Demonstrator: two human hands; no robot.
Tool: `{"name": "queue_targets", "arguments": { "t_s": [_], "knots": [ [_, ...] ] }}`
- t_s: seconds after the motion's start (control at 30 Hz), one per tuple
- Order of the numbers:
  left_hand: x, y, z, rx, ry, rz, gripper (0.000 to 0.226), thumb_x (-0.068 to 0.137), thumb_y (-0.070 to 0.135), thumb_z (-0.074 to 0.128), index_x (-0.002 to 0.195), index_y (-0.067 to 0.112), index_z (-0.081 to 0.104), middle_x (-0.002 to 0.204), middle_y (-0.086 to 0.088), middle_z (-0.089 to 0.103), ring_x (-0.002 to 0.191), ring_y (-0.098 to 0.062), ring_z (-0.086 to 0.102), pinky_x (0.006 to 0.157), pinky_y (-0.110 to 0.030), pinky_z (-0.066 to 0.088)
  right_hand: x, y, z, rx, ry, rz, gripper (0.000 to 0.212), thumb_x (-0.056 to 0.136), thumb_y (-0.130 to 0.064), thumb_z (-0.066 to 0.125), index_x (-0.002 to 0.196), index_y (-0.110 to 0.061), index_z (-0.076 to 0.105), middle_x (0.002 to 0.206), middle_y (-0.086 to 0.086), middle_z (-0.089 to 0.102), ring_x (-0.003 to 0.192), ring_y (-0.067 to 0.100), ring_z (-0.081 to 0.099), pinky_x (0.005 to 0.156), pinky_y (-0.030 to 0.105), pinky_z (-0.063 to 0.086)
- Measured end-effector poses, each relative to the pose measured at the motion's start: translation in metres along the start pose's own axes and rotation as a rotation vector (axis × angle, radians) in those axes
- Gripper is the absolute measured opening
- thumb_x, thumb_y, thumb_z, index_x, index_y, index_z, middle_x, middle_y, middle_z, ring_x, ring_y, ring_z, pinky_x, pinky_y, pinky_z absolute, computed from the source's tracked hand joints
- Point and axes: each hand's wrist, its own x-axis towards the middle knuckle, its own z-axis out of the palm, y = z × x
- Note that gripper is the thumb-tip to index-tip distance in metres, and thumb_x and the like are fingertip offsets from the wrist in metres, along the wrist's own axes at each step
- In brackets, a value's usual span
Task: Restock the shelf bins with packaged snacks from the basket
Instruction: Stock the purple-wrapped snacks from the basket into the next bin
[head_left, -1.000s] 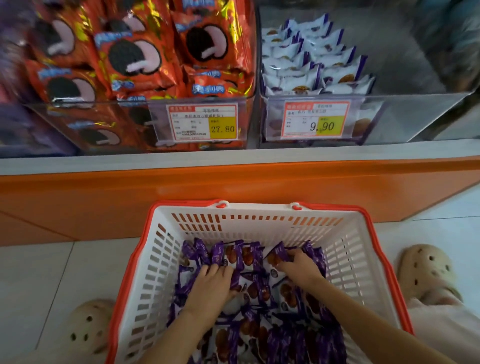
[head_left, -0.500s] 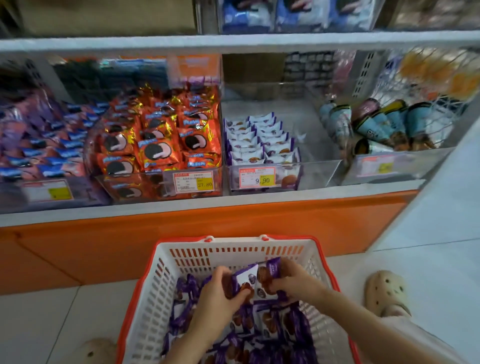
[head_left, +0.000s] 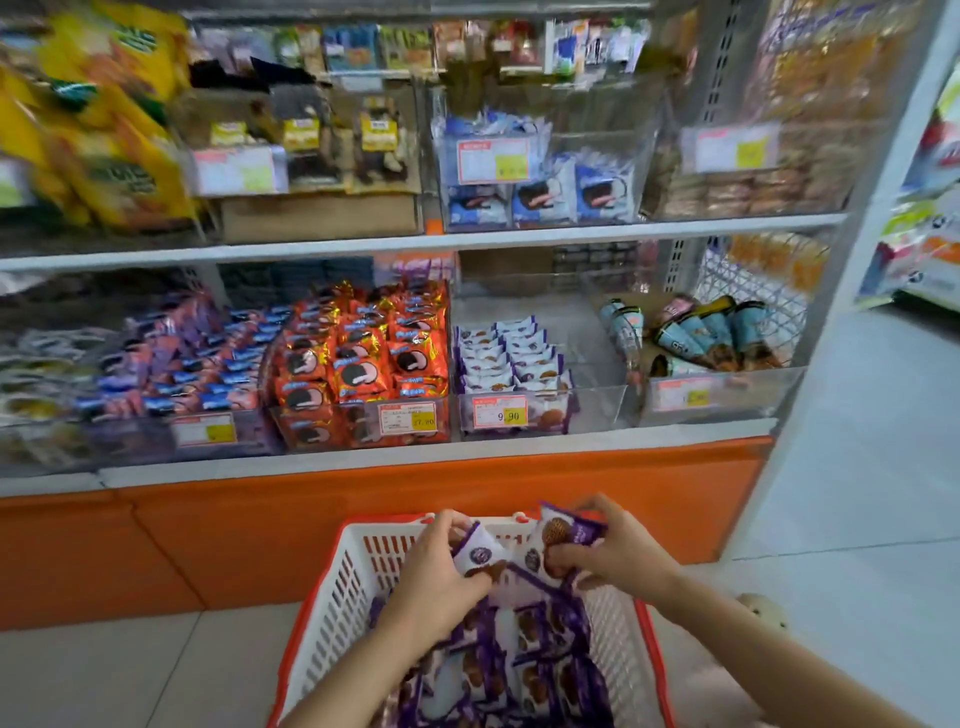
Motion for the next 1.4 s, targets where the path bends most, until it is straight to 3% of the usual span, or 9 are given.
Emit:
{"name": "queue_targets", "arguments": {
  "t_s": [0.2, 0.37, 0.6, 0.67, 0.8, 1.0, 1.1, 1.2, 1.4],
  "knots": [
    [-0.005, 0.028, -0.044, 0.104, 0.101, 0.129, 0.031, 0.081, 0.019, 0.069, 0.09, 0.035, 0.044, 0.086, 0.012, 0.057, 0.076, -0.004, 0.057, 0.059, -0.016, 0.045, -0.022, -0.027, -0.012, 0.097, 0.0, -0.067, 0.039, 0.078, -0.01, 0.075, 0.107, -0.018, 0.051, 0.1, 0.005, 0.068, 0.082, 0.017, 0.071, 0.066, 0.029, 0.059],
    [-0.003, 0.03, -0.088, 0.146, 0.187, 0.182, 0.033, 0.077, 0.009, 0.069, 0.087, 0.028, 0.043, 0.087, 0.006, 0.059, 0.063, -0.005, 0.06, 0.044, -0.013, 0.037, -0.021, -0.044, -0.013, 0.102, 0.039, -0.082, 0.03, 0.079, -0.012, 0.074, 0.103, -0.012, 0.056, 0.092, 0.008, 0.072, 0.076, 0.018, 0.072, 0.068, 0.031, 0.058],
    [-0.003, 0.011, -0.139, 0.177, 0.335, 0.279, 0.034, 0.075, 0.02, 0.079, 0.09, 0.03, 0.05, 0.09, 0.025, 0.054, 0.083, 0.004, 0.058, 0.062, -0.018, 0.052, 0.013, -0.055, -0.012, -0.011, 0.122, -0.083, 0.035, 0.076, -0.016, 0.078, 0.103, -0.015, 0.056, 0.093, 0.007, 0.071, 0.075, 0.017, 0.071, 0.062, 0.025, 0.054],
    [0.001, 0.007, -0.148, 0.2, 0.361, 0.28, 0.035, 0.076, 0.023, 0.079, 0.091, 0.033, 0.049, 0.089, 0.023, 0.055, 0.079, 0.007, 0.057, 0.059, -0.018, 0.052, 0.022, -0.058, -0.017, -0.05, 0.162, -0.083, 0.035, 0.079, -0.02, 0.076, 0.105, -0.015, 0.054, 0.092, 0.005, 0.069, 0.074, 0.015, 0.069, 0.057, 0.02, 0.049],
    [0.022, 0.011, -0.153, 0.216, 0.404, 0.309, 0.034, 0.08, 0.023, 0.075, 0.1, 0.032, 0.049, 0.1, 0.009, 0.06, 0.088, -0.007, 0.059, 0.061, -0.009, 0.041, 0.038, -0.071, -0.03, -0.086, 0.255, -0.096, 0.037, 0.083, -0.024, 0.071, 0.11, -0.016, 0.047, 0.094, 0.002, 0.058, 0.075, 0.012, 0.062, 0.054, 0.018, 0.045],
    [0.076, 0.045, -0.132, 0.193, 0.417, 0.386, 0.034, 0.082, 0.02, 0.073, 0.101, 0.026, 0.045, 0.103, 0.011, 0.052, 0.081, 0.002, 0.048, 0.062, -0.002, 0.038, 0.068, -0.087, -0.061, -0.232, 0.419, -0.203, 0.043, 0.087, -0.029, 0.066, 0.122, -0.012, 0.047, 0.104, 0.003, 0.056, 0.076, 0.009, 0.052, 0.06, 0.025, 0.039],
    [0.116, 0.056, -0.118, 0.205, 0.416, 0.397, 0.034, 0.084, 0.023, 0.072, 0.105, 0.025, 0.045, 0.112, 0.009, 0.052, 0.092, -0.001, 0.047, 0.062, -0.006, 0.038, 0.093, -0.094, -0.074, -0.323, 0.464, -0.235, 0.045, 0.089, -0.03, 0.063, 0.126, -0.011, 0.047, 0.106, 0.001, 0.056, 0.079, 0.012, 0.053, 0.059, 0.024, 0.041],
    [0.158, 0.064, -0.108, 0.231, 0.397, 0.431, 0.033, 0.085, 0.024, 0.07, 0.107, 0.023, 0.046, 0.106, 0.013, 0.047, 0.095, -0.004, 0.048, 0.067, -0.011, 0.036, 0.13, -0.101, -0.084, -0.475, 0.514, -0.255, 0.043, 0.09, -0.032, 0.063, 0.124, -0.01, 0.048, 0.116, 0.007, 0.057, 0.093, 0.019, 0.052, 0.072, 0.029, 0.04],
    [0.236, 0.079, -0.103, 0.408, 0.375, 0.511, 0.033, 0.087, 0.026, 0.067, 0.113, 0.021, 0.048, 0.118, 0.004, 0.054, 0.106, -0.018, 0.054, 0.087, -0.031, 0.041, 0.218, -0.113, -0.098, -0.665, 0.57, -0.226, 0.049, 0.093, -0.041, 0.056, 0.13, -0.01, 0.044, 0.129, 0.012, 0.052, 0.116, 0.03, 0.051, 0.087, 0.035, 0.041]
  ]
}}
